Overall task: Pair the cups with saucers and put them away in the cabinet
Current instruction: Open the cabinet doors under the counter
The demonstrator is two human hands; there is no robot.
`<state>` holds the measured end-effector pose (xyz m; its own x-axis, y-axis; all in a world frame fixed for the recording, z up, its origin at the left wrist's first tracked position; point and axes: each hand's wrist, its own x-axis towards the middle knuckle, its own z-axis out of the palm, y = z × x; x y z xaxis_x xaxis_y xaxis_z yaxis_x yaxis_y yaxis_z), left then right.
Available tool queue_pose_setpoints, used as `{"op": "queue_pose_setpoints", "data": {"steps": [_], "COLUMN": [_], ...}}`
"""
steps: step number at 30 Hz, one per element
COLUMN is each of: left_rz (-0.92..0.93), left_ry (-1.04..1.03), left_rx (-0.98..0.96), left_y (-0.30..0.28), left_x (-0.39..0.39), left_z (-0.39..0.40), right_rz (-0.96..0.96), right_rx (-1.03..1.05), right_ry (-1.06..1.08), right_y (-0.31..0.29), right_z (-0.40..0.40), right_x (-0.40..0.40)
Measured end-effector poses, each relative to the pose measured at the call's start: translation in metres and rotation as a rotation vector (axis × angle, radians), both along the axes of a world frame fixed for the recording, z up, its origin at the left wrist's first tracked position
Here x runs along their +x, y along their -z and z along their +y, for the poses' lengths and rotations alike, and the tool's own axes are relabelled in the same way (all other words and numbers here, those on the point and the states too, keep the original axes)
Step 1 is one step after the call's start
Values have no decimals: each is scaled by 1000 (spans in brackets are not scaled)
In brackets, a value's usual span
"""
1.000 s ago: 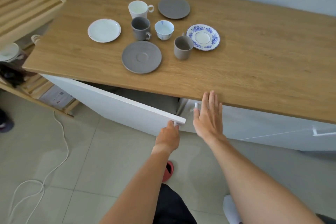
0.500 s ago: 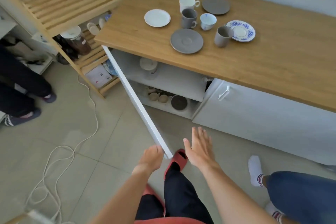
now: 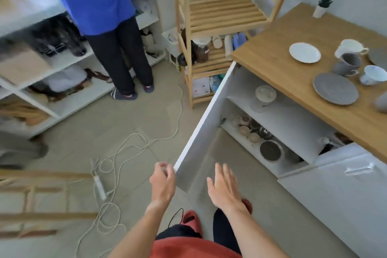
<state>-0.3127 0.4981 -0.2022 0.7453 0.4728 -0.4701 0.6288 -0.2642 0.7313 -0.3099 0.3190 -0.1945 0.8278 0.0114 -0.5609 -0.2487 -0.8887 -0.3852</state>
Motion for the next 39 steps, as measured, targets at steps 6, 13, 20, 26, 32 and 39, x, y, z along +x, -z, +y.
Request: {"op": "queue_pose_setpoints", "data": {"steps": [6, 13, 20, 26, 32, 39], "left_rz": [-58, 136, -32, -211, -282, -293], "left_ry": [-36, 201, 410, 715, 819, 689], "left_rx": [160, 286, 736, 697, 698, 876], "left_y": [-5, -9, -9, -6, -10, 14], "left_x": [29, 75, 88, 135, 209, 308], "left_z": [53, 121, 72, -12, -98, -114], "right_rz": [-53, -105, -123, -160, -207, -111], "right_rx": [36, -11, -63, -106, -215, -218], "right_ry": [-63, -88, 22, 171, 256, 256], "right_y": [-9, -14, -17, -23, -14, 50], "right_z": [50, 51, 4, -64, -148, -198], "right_x": [40, 73, 91, 116, 155, 220]}}
